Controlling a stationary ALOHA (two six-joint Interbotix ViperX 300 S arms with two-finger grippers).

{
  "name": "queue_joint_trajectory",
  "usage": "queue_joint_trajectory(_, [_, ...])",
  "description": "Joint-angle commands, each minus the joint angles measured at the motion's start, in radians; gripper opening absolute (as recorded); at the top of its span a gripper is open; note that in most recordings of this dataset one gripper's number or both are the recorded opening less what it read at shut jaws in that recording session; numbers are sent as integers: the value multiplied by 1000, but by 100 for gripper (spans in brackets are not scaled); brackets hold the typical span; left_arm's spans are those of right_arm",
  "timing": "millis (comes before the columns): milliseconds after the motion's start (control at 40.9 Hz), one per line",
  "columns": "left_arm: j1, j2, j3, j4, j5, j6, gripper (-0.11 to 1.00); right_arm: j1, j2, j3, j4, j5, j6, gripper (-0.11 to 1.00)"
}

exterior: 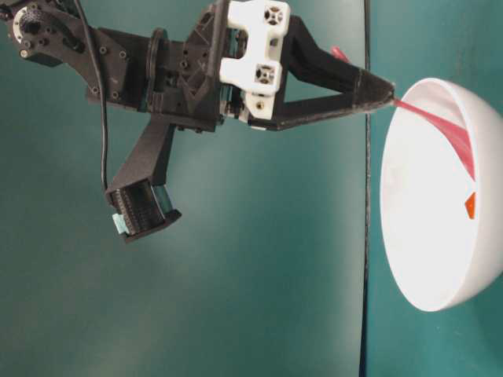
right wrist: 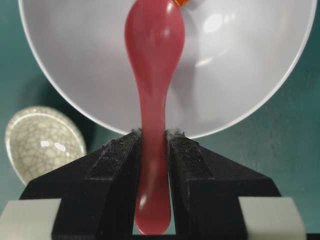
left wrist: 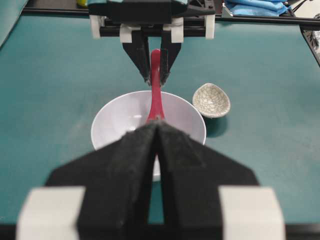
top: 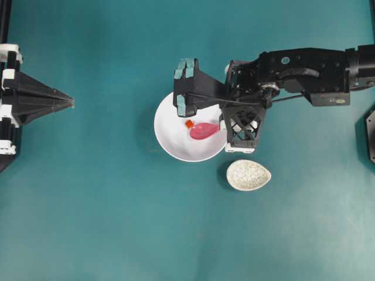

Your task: Grip the spoon and scoop the red block from the bowl with right arm.

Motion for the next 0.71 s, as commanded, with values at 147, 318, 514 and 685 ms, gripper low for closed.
queue_joint_trajectory(147, [2, 6, -23, 2, -5, 0, 0, -12, -31, -18, -2, -29, 0, 23])
queue_joint_trajectory(318, [2, 6, -23, 2, -5, 0, 0, -23, -20, -6, -2, -52, -8, 23])
queue_joint_trajectory(514, [2, 6, -21, 2, -5, 0, 0, -25, 2, -6, -2, -101, -8, 23])
queue_joint_trajectory(685, [2, 6, -20, 2, -5, 0, 0, -25, 6, -5, -2, -150, 3, 22])
